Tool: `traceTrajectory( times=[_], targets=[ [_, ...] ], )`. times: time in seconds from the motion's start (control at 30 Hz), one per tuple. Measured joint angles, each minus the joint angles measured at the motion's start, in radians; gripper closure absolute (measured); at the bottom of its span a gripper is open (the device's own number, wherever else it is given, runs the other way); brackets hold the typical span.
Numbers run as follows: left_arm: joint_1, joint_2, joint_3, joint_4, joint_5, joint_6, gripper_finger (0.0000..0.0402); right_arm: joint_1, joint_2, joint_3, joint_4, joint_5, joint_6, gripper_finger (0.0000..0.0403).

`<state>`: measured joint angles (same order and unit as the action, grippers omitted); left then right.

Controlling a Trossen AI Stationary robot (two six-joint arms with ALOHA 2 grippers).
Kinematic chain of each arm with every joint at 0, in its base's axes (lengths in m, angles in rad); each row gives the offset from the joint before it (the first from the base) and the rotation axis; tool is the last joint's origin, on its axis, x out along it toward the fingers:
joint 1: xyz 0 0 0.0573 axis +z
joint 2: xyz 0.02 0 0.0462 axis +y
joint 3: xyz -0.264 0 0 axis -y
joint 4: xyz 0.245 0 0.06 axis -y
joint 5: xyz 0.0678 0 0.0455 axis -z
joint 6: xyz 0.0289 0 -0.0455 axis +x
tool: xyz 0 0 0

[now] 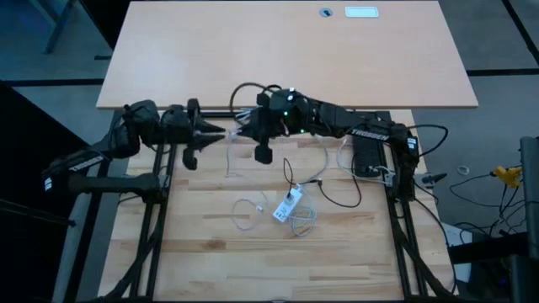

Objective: Insert USB
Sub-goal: Insert the purple charger cable into the purple outlet extension

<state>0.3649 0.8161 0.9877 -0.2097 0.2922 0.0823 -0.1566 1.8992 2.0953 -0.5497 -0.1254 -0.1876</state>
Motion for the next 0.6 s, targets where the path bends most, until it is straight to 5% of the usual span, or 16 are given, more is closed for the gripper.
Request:
traceTrajectory(
  times=[0.1,0.2,0.4,0.6],
  targets=[
    [0.000,0.000,0.000,0.000,-0.126,0.138,0.0337,-0.001,0.000,0.002,0.074,-0.091,0.075,0.0400],
    [0.001,0.001,0.000,0.000,-0.180,0.175,0.0338,0.000,0.000,0.004,0.132,-0.076,0.135,0.0400],
    [0.001,0.023,0.000,0.000,-0.240,0.151,0.0338,-0.005,0.020,0.004,0.144,0.155,0.195,0.0400],
    [0.002,0.045,0.000,-0.002,-0.334,0.043,0.0338,0.010,0.045,0.003,0.189,0.252,0.082,0.0400]
  ],
)
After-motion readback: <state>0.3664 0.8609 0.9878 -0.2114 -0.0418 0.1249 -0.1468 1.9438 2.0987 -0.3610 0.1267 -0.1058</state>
